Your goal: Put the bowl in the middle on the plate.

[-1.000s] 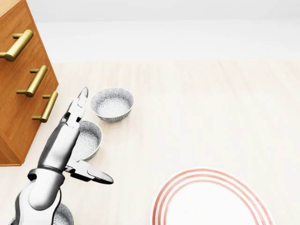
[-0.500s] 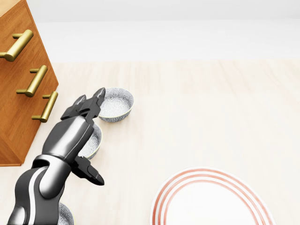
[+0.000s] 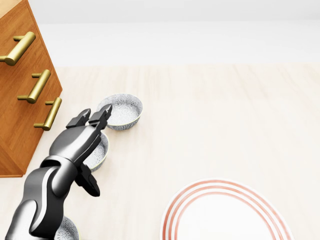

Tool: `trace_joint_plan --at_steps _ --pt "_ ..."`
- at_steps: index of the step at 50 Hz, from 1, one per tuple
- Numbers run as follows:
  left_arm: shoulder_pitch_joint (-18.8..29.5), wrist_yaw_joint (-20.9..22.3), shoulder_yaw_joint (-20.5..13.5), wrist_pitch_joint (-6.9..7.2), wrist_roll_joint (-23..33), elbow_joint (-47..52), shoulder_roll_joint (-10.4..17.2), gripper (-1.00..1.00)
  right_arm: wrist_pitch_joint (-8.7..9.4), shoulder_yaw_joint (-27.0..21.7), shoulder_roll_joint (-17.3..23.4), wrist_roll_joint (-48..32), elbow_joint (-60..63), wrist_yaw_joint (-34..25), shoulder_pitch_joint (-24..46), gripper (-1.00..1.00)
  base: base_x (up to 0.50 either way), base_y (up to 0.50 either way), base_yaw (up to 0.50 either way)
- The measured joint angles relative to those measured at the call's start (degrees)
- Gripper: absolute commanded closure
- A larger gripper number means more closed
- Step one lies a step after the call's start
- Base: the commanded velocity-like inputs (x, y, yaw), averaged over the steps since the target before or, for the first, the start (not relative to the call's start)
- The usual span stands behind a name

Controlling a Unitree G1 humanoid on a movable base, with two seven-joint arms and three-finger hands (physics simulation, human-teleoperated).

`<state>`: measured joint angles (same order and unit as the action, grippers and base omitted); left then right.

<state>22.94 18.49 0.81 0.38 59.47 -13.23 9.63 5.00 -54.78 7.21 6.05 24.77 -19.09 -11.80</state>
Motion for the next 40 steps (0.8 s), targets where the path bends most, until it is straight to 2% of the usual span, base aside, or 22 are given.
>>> trace_joint_plan --at_steps 6,29,40 --pt "2.3 -0.6 -0.1 -0.75 1.7 -3.5 1.0 -1.00 0.00 0.1 -0.1 -0.5 -0.5 0.1 -0.1 -1.00 0.00 0.00 0.00" --pt "4.7 4.0 -0.7 -2.63 7.5 -6.2 3.3 -1.00 0.00 0.6 -0.2 -1.5 -1.3 0.2 -0.3 -1.00 0.00 0.00 0.00" --pt "6.0 2.9 -0.8 -2.94 8.3 -10.0 3.8 -1.00 0.00 0.4 0.0 -1.5 -1.3 0.3 -0.2 -1.00 0.00 0.00 0.00"
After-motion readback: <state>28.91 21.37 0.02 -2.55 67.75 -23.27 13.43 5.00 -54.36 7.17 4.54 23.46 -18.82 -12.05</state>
